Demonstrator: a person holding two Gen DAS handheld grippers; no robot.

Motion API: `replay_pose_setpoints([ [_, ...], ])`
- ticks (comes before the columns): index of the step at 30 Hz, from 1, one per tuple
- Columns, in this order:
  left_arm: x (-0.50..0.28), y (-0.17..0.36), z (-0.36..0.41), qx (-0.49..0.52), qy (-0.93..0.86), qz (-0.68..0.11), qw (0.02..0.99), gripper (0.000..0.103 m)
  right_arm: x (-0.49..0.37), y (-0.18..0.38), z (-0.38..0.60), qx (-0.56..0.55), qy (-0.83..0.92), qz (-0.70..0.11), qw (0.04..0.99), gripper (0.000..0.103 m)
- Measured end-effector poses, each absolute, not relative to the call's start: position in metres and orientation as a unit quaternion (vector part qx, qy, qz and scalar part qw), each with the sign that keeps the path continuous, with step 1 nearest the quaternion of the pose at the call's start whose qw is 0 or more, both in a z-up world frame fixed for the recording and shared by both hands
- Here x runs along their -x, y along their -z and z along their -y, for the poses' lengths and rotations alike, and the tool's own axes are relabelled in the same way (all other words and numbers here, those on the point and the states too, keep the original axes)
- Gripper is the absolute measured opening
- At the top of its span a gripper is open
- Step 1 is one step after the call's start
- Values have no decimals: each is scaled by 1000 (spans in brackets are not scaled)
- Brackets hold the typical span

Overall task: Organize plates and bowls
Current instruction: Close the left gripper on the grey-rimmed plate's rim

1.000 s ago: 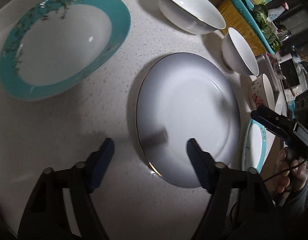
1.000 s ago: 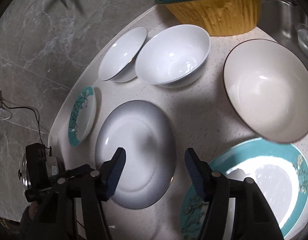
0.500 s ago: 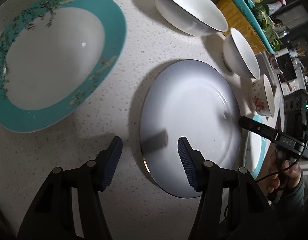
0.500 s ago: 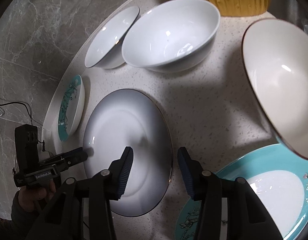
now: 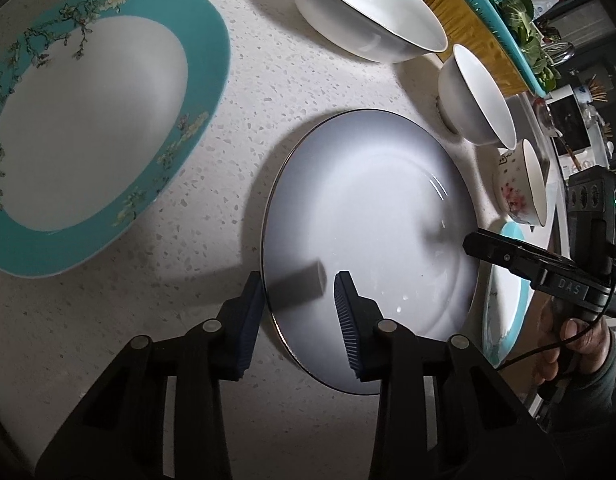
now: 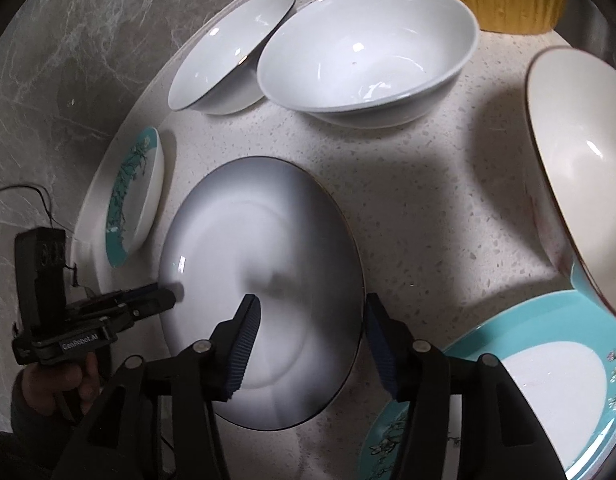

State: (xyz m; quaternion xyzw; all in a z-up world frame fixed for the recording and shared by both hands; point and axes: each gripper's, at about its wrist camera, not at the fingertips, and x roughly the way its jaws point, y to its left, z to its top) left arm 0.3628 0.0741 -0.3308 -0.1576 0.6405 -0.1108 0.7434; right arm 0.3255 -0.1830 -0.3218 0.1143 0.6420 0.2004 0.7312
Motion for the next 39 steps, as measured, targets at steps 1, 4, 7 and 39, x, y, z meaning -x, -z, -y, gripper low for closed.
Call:
replay_pose_setpoints([
  [1,-364,330,-73,153,107,-640,745,33,-327,322,184,-111,-196,-644,731,43],
  [4,-363,332,-78,144,98,-638,750,25,-332,326,191,-114,-182,-650,729,23],
  [7,-363,330,-72,127,95,-634,757,25,-334,326,190,-110,-176,-649,732,22],
  [39,-324,298,-90,133,83,-613,774,24,-317,301,177,-90,-179,-630,750,23],
])
